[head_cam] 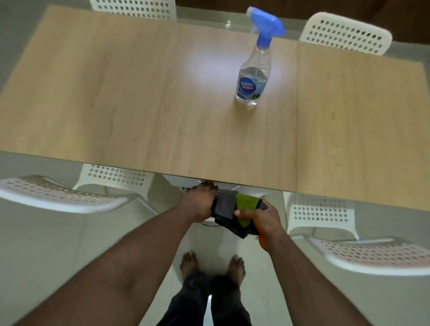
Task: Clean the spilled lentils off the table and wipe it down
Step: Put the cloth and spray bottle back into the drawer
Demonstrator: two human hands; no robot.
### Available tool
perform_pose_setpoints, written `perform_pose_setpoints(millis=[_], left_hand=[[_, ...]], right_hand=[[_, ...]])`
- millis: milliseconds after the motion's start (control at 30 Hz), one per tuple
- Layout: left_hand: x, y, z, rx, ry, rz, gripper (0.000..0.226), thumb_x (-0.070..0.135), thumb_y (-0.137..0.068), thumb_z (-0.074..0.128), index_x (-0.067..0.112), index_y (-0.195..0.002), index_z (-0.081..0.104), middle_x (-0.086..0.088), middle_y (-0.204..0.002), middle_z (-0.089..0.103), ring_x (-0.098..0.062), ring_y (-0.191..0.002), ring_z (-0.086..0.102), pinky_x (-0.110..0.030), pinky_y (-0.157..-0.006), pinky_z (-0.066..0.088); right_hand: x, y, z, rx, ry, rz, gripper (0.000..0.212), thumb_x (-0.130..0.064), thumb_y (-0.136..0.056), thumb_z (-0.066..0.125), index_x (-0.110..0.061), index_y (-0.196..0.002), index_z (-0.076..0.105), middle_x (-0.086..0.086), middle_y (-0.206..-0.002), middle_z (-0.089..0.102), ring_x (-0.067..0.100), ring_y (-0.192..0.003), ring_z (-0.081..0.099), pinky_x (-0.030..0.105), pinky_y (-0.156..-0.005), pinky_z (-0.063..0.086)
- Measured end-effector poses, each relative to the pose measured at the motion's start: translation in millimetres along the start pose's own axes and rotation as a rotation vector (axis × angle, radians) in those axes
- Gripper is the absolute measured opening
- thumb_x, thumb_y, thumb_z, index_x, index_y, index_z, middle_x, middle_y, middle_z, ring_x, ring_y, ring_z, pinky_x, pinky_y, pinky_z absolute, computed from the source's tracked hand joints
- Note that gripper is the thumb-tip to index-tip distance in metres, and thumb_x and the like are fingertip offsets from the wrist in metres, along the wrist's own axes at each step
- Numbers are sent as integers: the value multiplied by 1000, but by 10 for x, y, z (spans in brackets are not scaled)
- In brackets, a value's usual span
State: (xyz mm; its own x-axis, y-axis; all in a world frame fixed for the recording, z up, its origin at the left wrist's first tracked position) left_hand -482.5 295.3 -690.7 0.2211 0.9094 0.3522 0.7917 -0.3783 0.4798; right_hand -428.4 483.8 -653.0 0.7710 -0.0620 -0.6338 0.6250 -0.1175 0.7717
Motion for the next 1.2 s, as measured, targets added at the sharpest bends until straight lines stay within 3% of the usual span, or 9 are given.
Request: perform_pose_setpoints(millis=[233, 433, 567, 667, 767, 833, 1000, 1100, 1200], left_hand=[[61, -72, 133, 61, -114, -66, 55, 29, -90, 63, 9, -141, 53, -10, -138, 58, -30, -136, 46, -44, -99, 50], [183, 104, 212, 6, -110, -90, 58, 26, -92, 62, 10, -146, 49, -11, -145, 53, -31, -142, 39, -46, -104, 48], [241, 415, 379, -57, 55, -150, 58, 14, -87, 63, 17, -144, 55, -7, -143, 57, -29, -142, 43, -46, -105, 50], [286, 640, 255, 97, 167, -232, 40, 15, -86, 59, 27, -122, 73, -1, -117, 72, -25, -114, 65, -36, -89, 57], [277, 829, -52, 345, 177, -287, 24, 25, -91, 68, 24, -113, 76, 3, -100, 75, -21, -96, 68, -33, -80, 53], [205, 872, -98, 386, 237, -305, 31, 29, -88, 76, 23, -118, 73, 4, -101, 70, -19, -96, 64, -33, -81, 51], [19, 842, 68, 200, 353, -373, 57, 39, -72, 95, 26, -122, 74, 6, -104, 69, -16, -97, 67, -33, -85, 55], [-59, 847, 168, 138, 400, -399, 77, 39, -61, 102, 25, -131, 70, 5, -111, 71, -17, -94, 68, -33, -84, 56], [-91, 824, 241, 121, 433, -397, 99, 37, -52, 105, 25, -140, 63, 5, -117, 68, -18, -94, 67, -39, -86, 59]], right_hand=[[104, -124, -92, -10, 9, 6, 51, 3, -59, 90, -10, -106, 74, 14, -97, 79, 41, -94, 75, 49, -69, 64], [73, -97, -177, -20, 15, -22, 50, 4, -60, 89, -10, -105, 74, 13, -96, 79, 37, -90, 75, 45, -67, 64], [49, -6, -230, -54, 6, -29, 49, 4, -63, 88, -10, -107, 73, 13, -99, 79, 34, -90, 73, 40, -64, 61], [-6, 18, -297, -57, 13, -39, 49, 2, -63, 88, -12, -107, 73, 9, -94, 78, 33, -88, 72, 37, -62, 58], [-69, 7, -341, -52, 6, -34, 48, 3, -64, 87, -12, -108, 73, 8, -91, 77, 31, -85, 72, 36, -62, 57], [-117, -5, -322, -53, 1, -39, 50, 3, -64, 87, -10, -110, 73, 9, -94, 77, 31, -86, 73, 37, -63, 58], [-89, -197, -154, -41, 46, -10, 49, 2, -62, 89, -10, -107, 73, 14, -101, 77, 34, -90, 73, 39, -64, 61], [29, -384, -91, -16, 113, 12, 48, 3, -63, 88, -9, -107, 72, 17, -105, 76, 37, -96, 73, 51, -77, 65], [237, -543, -56, -19, 130, 73, 41, 4, -72, 84, -10, -110, 72, 16, -108, 75, 35, -97, 72, 47, -80, 65]])
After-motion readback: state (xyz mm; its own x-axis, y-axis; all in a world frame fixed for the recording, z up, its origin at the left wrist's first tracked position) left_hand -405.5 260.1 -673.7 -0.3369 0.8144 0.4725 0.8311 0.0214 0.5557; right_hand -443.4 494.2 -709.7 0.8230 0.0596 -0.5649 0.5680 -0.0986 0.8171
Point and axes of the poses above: each hand's wrist, its own y-axis away from the middle knuckle, its own z-axis out of the palm, x = y × z, the point moved 9 cm from there along -y, towards the middle knuckle
